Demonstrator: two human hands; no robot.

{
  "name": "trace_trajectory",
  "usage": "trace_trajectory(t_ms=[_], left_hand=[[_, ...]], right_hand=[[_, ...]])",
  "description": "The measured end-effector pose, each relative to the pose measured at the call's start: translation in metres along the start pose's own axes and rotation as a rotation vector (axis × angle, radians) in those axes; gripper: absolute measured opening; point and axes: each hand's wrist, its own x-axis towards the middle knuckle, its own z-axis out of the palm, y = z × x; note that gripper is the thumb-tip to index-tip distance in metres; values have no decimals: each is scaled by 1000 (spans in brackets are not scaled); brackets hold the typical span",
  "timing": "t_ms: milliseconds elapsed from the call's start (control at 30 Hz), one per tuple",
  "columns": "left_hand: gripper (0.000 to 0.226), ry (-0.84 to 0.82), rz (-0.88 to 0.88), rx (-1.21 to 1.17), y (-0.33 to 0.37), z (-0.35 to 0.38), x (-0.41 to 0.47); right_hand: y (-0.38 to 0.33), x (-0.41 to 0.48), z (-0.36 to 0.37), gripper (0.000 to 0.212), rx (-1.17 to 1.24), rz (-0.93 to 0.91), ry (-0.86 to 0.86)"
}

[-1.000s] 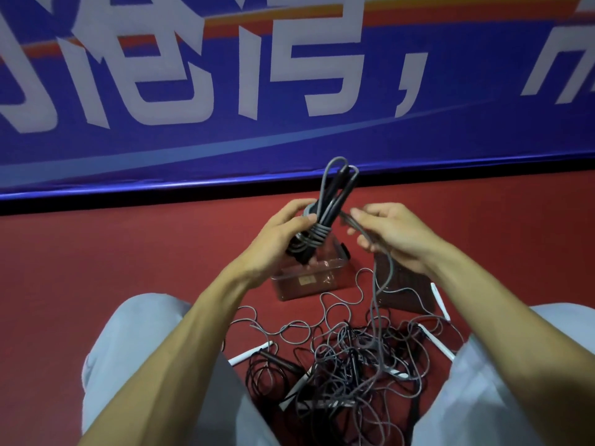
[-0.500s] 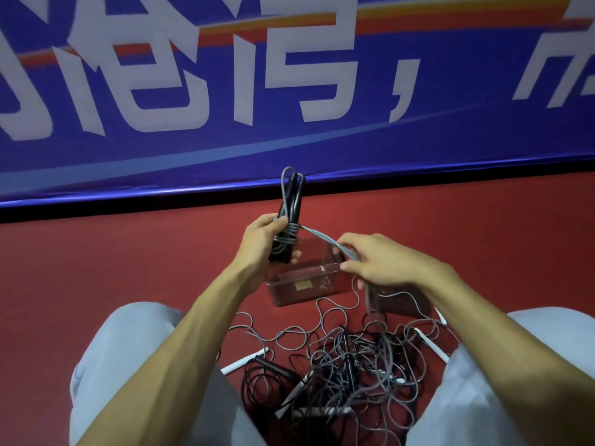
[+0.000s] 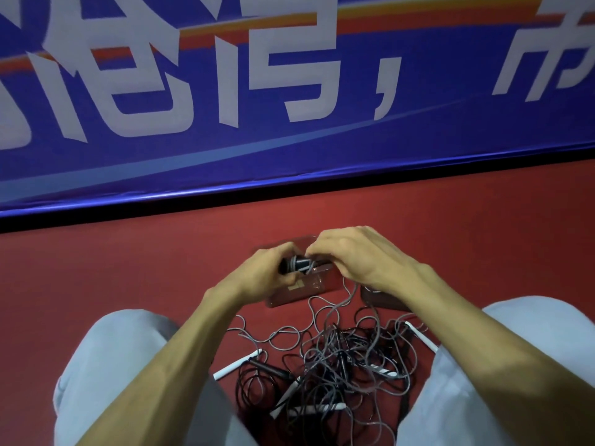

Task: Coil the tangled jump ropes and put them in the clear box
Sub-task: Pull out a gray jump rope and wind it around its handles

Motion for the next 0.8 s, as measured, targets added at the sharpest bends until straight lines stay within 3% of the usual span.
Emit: trace_trajectory(t_ms=[167, 333, 467, 567, 600, 667, 800], left_hand=[[27, -82, 88, 110, 7, 3, -4], [38, -92, 125, 36, 11, 0, -10], [15, -72, 130, -252, 19, -10, -13], [19, -104, 47, -787, 31, -21, -17], [22, -109, 7, -992, 35, -25, -18], [27, -96, -18, -1261, 35, -31, -18], [37, -59, -45, -1380, 28, -32, -15]], right_hand=[[0, 4, 5, 29, 24, 135, 168], [14, 6, 9, 36, 275, 481, 194], [18, 11, 2, 30, 737, 701, 180], [21, 12, -4, 3, 1249, 835, 278], [21, 13, -6, 7, 1342, 852, 291], [19, 14, -8, 16, 1413, 835, 261], [10, 16, -10, 33, 1389, 732, 37]])
